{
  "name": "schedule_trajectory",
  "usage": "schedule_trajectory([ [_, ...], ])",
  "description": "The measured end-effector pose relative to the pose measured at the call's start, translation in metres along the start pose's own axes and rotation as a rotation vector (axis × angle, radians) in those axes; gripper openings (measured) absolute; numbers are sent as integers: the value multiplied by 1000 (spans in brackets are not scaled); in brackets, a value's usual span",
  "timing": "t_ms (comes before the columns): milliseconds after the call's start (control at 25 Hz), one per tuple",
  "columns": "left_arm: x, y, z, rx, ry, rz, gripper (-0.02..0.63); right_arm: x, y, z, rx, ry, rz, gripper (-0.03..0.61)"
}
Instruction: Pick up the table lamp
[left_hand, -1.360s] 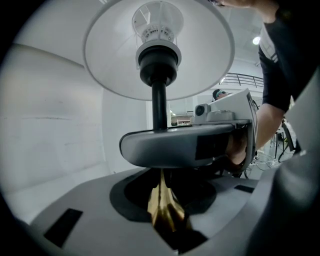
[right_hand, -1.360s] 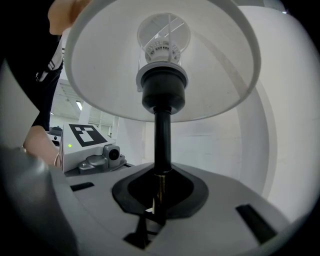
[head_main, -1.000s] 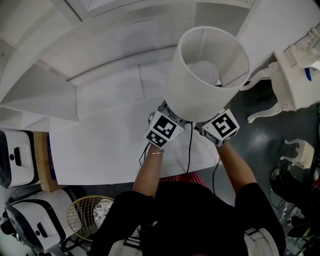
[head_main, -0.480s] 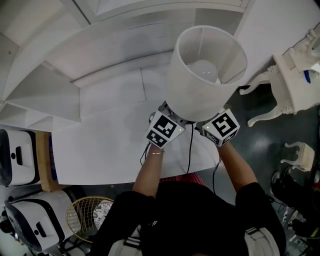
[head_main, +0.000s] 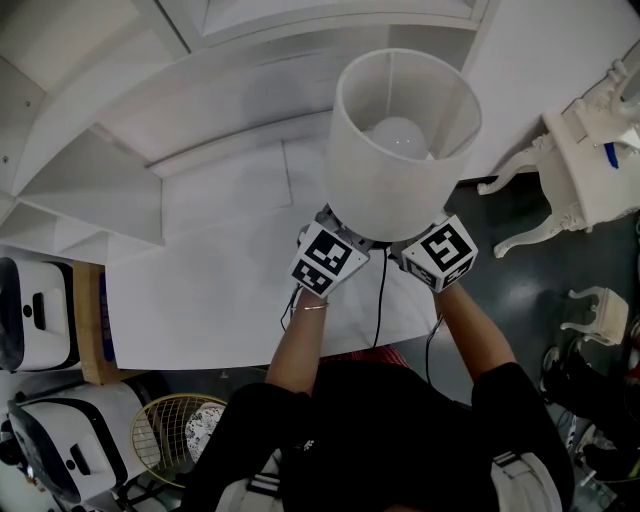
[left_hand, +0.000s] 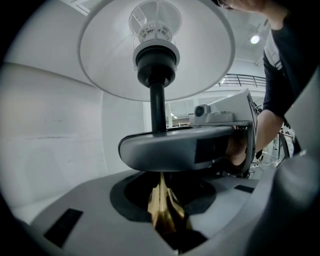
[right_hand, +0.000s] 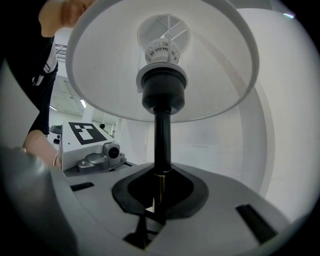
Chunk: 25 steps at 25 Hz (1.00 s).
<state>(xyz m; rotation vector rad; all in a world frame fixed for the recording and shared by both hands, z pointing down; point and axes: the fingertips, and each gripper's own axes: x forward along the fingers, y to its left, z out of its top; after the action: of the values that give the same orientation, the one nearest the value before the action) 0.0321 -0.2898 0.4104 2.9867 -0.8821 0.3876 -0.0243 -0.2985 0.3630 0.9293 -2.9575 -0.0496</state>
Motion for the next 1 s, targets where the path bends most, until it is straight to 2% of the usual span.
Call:
schedule_trajectory([
  [1000, -15, -4, 19, 8, -12, 15, 114, -2, 11, 21, -6, -2, 3, 43],
])
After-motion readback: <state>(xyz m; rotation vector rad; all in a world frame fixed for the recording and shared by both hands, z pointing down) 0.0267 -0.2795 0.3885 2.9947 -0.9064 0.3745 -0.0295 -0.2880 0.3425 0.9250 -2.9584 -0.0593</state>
